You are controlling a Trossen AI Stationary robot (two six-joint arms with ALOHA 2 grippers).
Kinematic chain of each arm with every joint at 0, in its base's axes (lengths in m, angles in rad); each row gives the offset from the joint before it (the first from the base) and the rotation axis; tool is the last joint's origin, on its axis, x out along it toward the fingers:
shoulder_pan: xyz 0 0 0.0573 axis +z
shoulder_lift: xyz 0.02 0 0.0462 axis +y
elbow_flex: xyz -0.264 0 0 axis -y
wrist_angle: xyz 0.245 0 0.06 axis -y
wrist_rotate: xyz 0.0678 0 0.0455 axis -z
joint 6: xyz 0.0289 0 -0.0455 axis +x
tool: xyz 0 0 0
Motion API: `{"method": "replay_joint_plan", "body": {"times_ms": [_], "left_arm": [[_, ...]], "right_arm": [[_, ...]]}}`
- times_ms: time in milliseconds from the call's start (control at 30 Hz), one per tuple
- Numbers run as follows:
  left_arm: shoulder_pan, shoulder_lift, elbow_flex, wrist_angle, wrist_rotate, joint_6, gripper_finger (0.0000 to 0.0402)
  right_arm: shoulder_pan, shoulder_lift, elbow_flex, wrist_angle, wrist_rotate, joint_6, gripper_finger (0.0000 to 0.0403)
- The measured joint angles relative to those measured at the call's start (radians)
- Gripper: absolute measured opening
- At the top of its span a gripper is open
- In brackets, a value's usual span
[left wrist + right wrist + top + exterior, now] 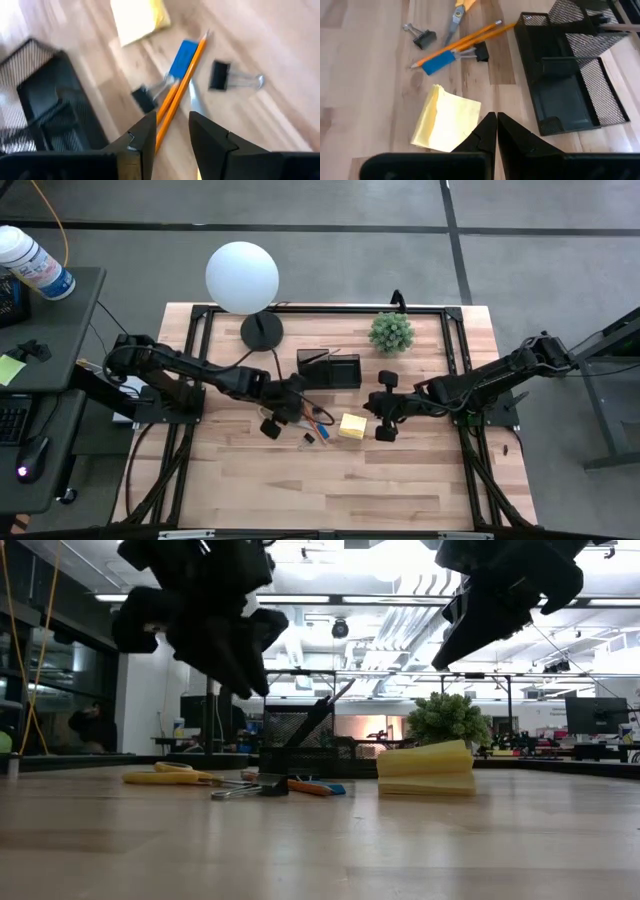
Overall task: Pick and place office supplies into organizer
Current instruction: Put the bottom yellow pencil into the black organizer
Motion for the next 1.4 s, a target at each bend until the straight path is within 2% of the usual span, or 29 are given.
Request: {"method": "replay_joint_plan", "body": {"times_ms": [167,333,433,600,733,900,1233,1400], "left_arm": [[0.000,0.000,0.000,0.021,0.024,0.002,0.0105],[-0.028,0.013,0.000,0.051,0.043,0.017,0.0105],[-0.050,0.013,0.000,0.042,0.018,0.019,0.0105],[-0.078,0.023,0.000,0.022,-0.061,0.016,0.0105],[-0.094,0.022,0.000,0.007,-0.111,0.012,0.0105],[-0.089,0.022,0.000,0.001,-0.135,0.006,0.0105],[-0.091,0.022,0.000,-0.077,-0.122,-0.129,0.0105],[-0.133,0.022,0.000,-0.168,-0.121,-0.139,0.0103]], "right_arm": [[0.014,0.010,0.000,0.062,-0.071,0.000,0.0012],[0.043,0.039,0.000,0.076,-0.070,0.021,0.0012],[0.059,0.073,0.000,0.135,-0.058,0.061,0.0012],[0.114,0.171,0.000,0.337,-0.034,0.092,0.0012],[0.181,0.263,0.011,0.460,0.093,0.134,0.0012],[0.246,0.386,0.091,0.464,0.294,0.269,0.0012],[0.315,0.663,0.356,0.436,0.416,0.323,0.0012],[0.339,0.776,0.477,0.293,0.578,0.428,0.0012]]}}
